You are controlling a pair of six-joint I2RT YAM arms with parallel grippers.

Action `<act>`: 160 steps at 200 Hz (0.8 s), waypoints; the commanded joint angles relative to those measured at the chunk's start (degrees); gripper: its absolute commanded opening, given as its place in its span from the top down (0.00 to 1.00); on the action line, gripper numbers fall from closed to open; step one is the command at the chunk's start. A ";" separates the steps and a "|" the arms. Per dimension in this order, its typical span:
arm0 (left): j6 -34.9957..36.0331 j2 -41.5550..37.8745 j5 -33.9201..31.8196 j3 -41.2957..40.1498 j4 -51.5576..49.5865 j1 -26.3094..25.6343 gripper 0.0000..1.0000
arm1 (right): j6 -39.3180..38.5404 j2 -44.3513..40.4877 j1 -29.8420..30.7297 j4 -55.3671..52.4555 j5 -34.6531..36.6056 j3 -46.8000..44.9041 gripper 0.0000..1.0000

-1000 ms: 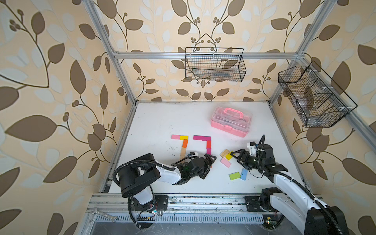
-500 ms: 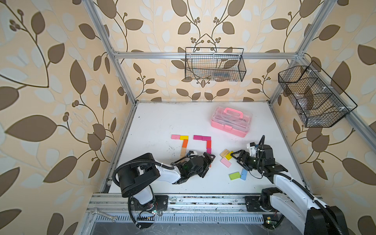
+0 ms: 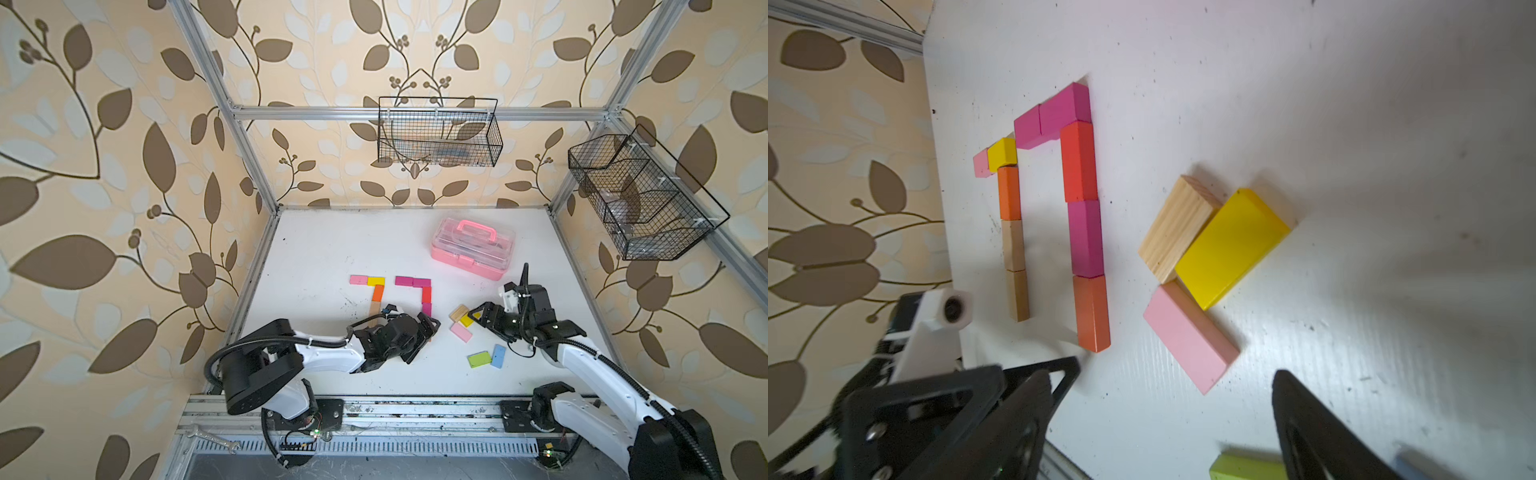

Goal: Assemble the number 7 with building blocks
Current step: Assemble the building block at the center of the board, then pick up the building block from the center of the board.

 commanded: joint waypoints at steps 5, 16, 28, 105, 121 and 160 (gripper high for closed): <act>19.57 -10.21 -7.17 13.36 -33.35 0.01 0.01 | -4.88 5.91 2.25 -10.60 10.39 5.35 0.16; 26.32 -12.76 -9.20 18.14 -43.87 2.24 0.01 | -4.35 8.11 3.14 -10.87 12.07 6.52 0.17; 32.65 -15.34 -10.59 21.94 -52.02 6.31 0.01 | -3.63 10.33 4.01 -10.92 13.86 7.79 0.18; 68.11 -14.44 0.18 25.83 -66.52 43.06 0.01 | -0.73 22.41 6.29 -6.70 18.50 11.89 0.26; 69.65 -14.38 1.41 23.45 -63.45 45.65 0.01 | 0.03 24.16 6.95 -6.00 19.38 12.79 0.26; 72.54 -14.80 1.53 19.24 -59.10 48.73 0.01 | 0.75 28.31 8.25 -6.00 21.13 16.09 0.27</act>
